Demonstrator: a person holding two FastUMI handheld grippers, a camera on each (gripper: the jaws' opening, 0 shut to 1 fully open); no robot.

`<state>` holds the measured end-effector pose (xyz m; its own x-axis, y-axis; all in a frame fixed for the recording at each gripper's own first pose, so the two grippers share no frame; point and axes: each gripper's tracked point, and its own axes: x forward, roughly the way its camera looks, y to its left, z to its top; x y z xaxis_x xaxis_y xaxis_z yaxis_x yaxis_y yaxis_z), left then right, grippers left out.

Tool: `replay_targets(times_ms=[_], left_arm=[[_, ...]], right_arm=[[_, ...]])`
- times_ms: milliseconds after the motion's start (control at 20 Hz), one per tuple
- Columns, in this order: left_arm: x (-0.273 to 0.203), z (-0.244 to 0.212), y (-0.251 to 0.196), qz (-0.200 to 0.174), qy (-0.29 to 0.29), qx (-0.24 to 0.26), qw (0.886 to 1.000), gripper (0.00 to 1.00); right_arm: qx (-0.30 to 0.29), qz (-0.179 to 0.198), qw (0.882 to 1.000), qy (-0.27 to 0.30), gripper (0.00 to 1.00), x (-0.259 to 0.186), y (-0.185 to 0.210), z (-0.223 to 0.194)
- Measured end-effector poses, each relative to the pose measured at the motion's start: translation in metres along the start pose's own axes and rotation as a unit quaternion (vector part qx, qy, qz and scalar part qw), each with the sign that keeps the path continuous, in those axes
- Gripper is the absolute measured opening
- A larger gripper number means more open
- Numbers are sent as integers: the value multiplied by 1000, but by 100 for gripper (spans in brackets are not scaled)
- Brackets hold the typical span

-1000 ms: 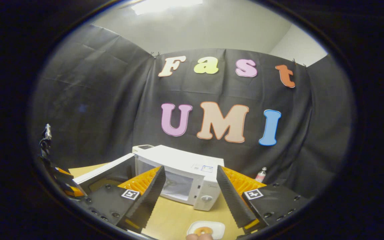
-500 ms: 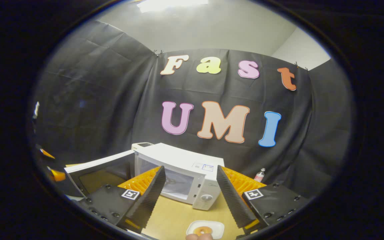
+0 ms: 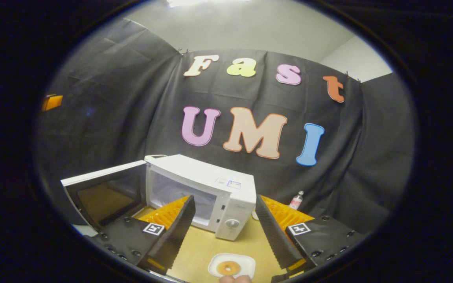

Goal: Open the microwave oven with the left hand, put the food in, and close the microwave oven.

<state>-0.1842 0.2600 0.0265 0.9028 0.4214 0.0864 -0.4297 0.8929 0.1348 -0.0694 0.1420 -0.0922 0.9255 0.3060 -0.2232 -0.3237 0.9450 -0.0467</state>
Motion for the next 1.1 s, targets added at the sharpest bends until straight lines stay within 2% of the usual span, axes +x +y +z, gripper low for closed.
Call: replay_targets(times_ms=[100, 200, 300, 350, 450, 500, 700, 1100], left_arm=[[-5, -7, -23, -26, 10, -17, 999, 95], [-9, -13, -39, -44, 22, -35, 998, 100], [-10, -16, -46, -50, 28, -49, 997, 96], [-11, -17, -47, -51, 31, -52, 997, 100], [-12, -18, -47, -52, 32, -54, 997, 100], [-12, -20, -47, -53, 34, -54, 997, 97], [-16, -23, -46, -51, 41, -58, 996, 96], [-16, -34, -57, -61, 58, -65, 994, 96]], right_arm=[[10, -6, 1000, 16, 98, 1, -4, -23], [21, -17, 999, 41, 98, 3, -12, -53], [34, -26, 996, 75, 98, 6, -22, -89], [41, -31, 995, 89, 98, 6, -25, -104], [45, -38, 991, 119, 98, 9, -29, -137], [42, -37, 989, 139, 97, 12, -28, -155], [41, -32, 973, 224, 98, 18, -21, -223], [72, -62, 935, 342, 98, 19, -24, -301]])
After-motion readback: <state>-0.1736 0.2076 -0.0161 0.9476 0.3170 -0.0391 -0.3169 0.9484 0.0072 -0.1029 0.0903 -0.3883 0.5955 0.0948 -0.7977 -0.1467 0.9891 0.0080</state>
